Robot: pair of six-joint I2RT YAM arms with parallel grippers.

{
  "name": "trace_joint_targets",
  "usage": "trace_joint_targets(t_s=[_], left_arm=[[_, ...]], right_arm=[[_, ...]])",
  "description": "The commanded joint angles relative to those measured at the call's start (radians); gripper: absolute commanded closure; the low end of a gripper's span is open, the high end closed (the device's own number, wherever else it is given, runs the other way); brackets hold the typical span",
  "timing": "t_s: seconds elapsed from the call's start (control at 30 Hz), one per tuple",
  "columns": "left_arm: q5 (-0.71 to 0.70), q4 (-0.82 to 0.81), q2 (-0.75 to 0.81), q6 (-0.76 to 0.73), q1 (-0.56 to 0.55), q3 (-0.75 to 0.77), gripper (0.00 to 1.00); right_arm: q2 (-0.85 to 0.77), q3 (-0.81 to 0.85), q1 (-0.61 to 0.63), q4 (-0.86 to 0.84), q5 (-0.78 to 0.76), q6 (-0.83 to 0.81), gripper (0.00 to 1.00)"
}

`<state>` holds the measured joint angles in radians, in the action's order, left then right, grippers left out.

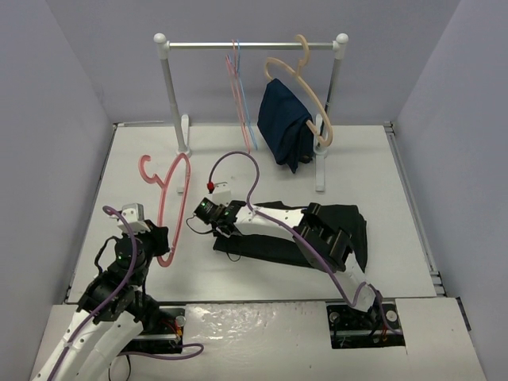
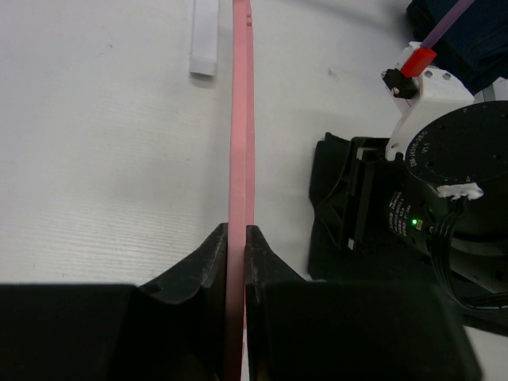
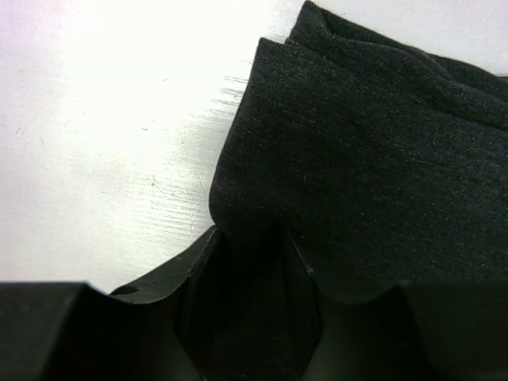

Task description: Place the trousers on the hanger

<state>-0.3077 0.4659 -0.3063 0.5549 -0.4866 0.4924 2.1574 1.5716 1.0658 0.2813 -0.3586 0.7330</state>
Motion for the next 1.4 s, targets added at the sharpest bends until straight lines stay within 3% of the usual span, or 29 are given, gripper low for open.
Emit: trace_joint_targets(t_s=[0.0, 0.1, 0.5, 0.83, 1.37], left_arm=[[0.040, -0.080, -0.007, 0.032, 0.005, -0.003, 1.00], [0.065, -0.094, -0.023, 0.033, 0.005, -0.009, 1.00], [0.149, -0.338, -0.098, 0.050, -0.016, -0.060, 1.00], [0.127, -0.444, -0.160, 0.010, -0.096, -0.042, 1.00], [0.088, -0.555, -0.165, 0.028, -0.225, -0.066, 1.00]], right_arm=[[0.004, -0.029, -0.018, 0.002, 0.030, 0.041, 0.86], [-0.042, -0.033, -0.042, -0.025, 0.101, -0.006, 0.99], [-0.367, -0.052, -0.116, -0.090, 0.210, -0.078, 1.00], [-0.396, -0.007, -0.122, -0.161, 0.270, -0.078, 1.00], [-0.408, -0.135, -0.165, -0.443, 0.357, -0.002, 1.00]])
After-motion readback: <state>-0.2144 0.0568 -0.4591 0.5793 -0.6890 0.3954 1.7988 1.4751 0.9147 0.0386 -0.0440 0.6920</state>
